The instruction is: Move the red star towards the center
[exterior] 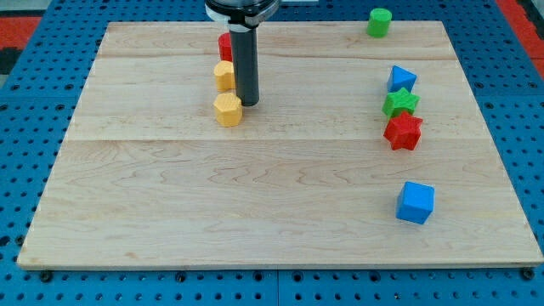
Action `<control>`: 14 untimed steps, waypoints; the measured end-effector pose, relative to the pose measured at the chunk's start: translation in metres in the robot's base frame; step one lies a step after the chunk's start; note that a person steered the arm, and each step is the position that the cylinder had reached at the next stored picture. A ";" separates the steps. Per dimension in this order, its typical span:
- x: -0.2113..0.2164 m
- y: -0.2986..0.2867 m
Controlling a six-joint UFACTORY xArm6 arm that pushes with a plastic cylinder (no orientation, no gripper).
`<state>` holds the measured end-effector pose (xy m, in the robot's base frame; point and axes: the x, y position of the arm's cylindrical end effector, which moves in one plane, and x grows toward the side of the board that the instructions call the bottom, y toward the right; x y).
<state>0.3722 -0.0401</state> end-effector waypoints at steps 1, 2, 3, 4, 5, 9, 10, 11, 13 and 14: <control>0.010 0.043; 0.017 0.023; 0.019 0.012; 0.059 0.044; 0.085 0.141; 0.064 0.341; 0.065 0.300; 0.071 0.204; 0.087 0.224; 0.051 0.234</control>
<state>0.4232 0.1939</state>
